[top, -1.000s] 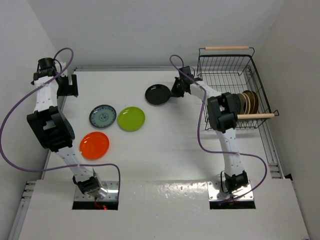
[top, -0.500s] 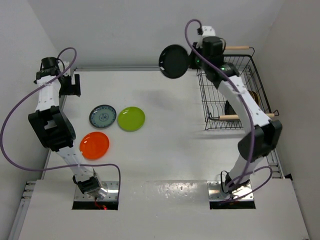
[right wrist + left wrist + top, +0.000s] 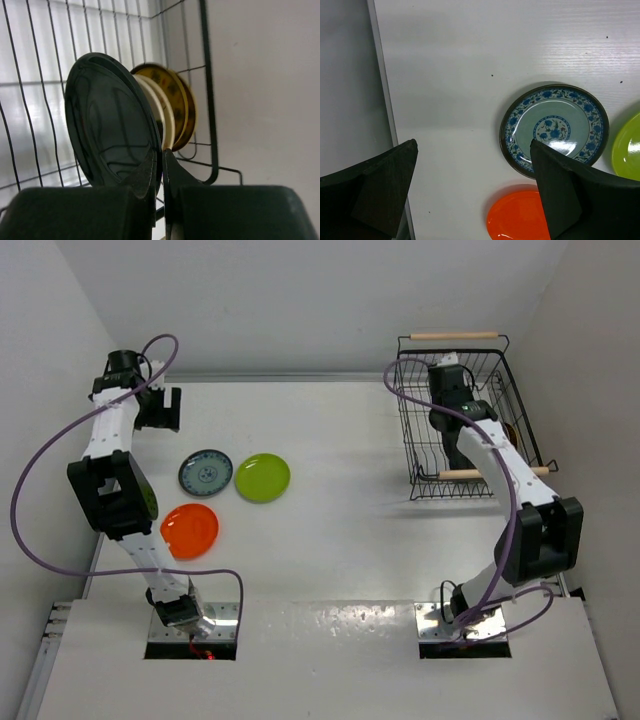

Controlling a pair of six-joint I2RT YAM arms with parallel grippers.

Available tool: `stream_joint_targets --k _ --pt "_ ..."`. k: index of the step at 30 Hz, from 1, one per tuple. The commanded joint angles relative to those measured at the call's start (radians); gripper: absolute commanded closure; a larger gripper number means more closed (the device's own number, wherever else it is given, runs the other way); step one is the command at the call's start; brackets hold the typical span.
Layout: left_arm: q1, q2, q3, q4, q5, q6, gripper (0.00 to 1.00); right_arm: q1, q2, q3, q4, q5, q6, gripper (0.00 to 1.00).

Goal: Load the plates into the dish rack

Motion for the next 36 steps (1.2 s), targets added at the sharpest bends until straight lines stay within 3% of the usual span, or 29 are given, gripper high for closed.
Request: stream_joint_targets --k 1,7,25,29,30,31,34,36 --pt "-0.015 -0.028 -0.001 -0.006 -0.002 0.019 0.00 -0.037 -0.065 -0.047 0.073 -0.055 0.006 1.00" --pt "-0.024 -0.037 -0.035 -0.006 -0.029 0.028 0.00 -0.068 -0.015 -0.168 0.171 -0.035 -0.006 1.00" --pt "-0.034 -0.037 -0.046 -0.025 0.004 0.068 0.00 -0.080 0.150 -0.177 0.225 0.025 -0.024 1.00" --pt "-0.043 -0.046 -0.056 -0.034 0.049 0.102 0.00 -0.079 0.143 -0.174 0.213 -0.044 -0.017 1.00" --pt "-0.055 -0.047 -0.067 -0.034 0.049 0.102 0.00 -0.080 0.145 -0.165 0.205 -0.050 -0.012 0.95" --pt "-0.067 -0.047 -0.067 -0.034 0.061 0.114 0.00 -0.074 0.153 -0.150 0.173 -0.054 -0.003 0.84" --pt "-0.076 -0.037 -0.078 -0.034 0.087 0.138 0.00 -0.076 0.159 -0.125 0.138 -0.047 0.003 0.74" --pt "-0.077 -0.011 -0.087 -0.055 0.087 0.148 0.00 -0.076 0.148 -0.121 0.144 -0.054 -0.006 0.57"
